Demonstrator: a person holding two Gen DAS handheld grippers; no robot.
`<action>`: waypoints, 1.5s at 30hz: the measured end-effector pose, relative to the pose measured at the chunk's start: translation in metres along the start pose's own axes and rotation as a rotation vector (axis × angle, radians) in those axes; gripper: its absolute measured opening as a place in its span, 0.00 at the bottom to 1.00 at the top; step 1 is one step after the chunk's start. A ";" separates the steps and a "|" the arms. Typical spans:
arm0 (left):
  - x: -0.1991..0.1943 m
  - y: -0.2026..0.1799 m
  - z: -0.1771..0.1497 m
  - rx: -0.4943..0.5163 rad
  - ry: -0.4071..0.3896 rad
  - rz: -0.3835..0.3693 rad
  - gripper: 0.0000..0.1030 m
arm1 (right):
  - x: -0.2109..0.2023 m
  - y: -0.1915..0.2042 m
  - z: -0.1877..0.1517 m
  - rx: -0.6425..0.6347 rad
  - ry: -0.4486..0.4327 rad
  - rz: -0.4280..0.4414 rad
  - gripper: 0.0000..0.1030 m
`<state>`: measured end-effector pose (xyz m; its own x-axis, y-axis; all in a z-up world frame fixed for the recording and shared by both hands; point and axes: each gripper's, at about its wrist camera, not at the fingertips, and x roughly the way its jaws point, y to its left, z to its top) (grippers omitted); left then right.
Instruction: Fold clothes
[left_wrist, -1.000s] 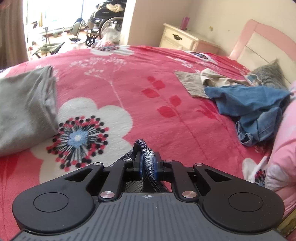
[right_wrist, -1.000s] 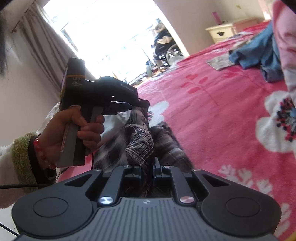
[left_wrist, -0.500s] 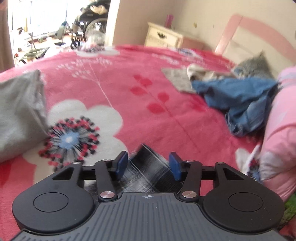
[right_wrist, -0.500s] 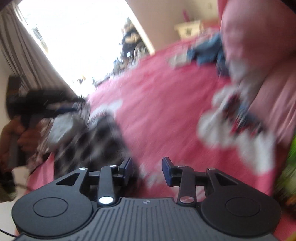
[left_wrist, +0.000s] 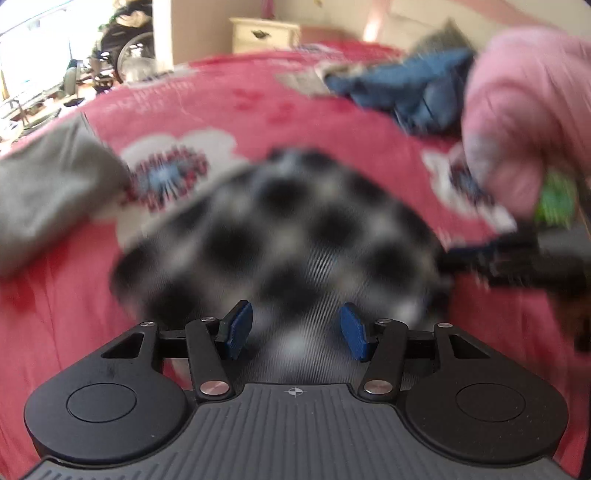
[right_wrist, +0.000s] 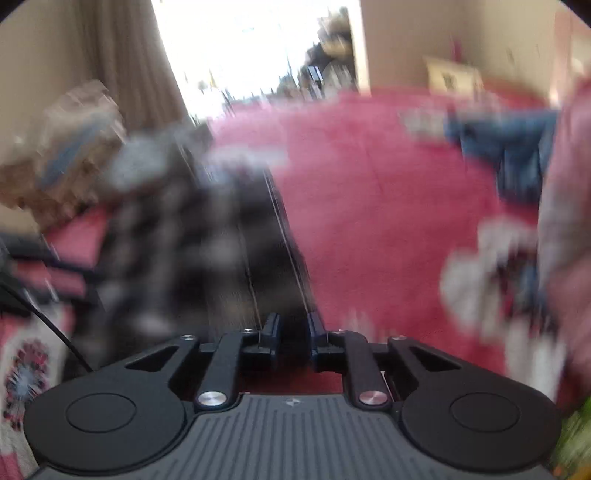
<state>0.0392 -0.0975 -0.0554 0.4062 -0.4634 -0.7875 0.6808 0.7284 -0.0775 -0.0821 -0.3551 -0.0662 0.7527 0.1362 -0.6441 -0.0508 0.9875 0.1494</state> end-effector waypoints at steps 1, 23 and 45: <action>-0.001 -0.001 -0.007 0.009 -0.006 0.011 0.52 | -0.003 0.007 0.012 -0.031 -0.044 0.016 0.16; 0.015 -0.013 -0.057 0.130 -0.111 0.084 0.54 | 0.167 0.008 0.069 -0.086 0.081 -0.083 0.11; -0.004 -0.038 -0.094 0.196 -0.156 0.074 0.54 | 0.202 0.188 0.089 -0.434 0.005 0.372 0.18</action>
<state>-0.0455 -0.0756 -0.1073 0.5378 -0.4962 -0.6816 0.7448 0.6584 0.1085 0.1186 -0.1489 -0.1017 0.6296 0.4807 -0.6104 -0.5777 0.8150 0.0460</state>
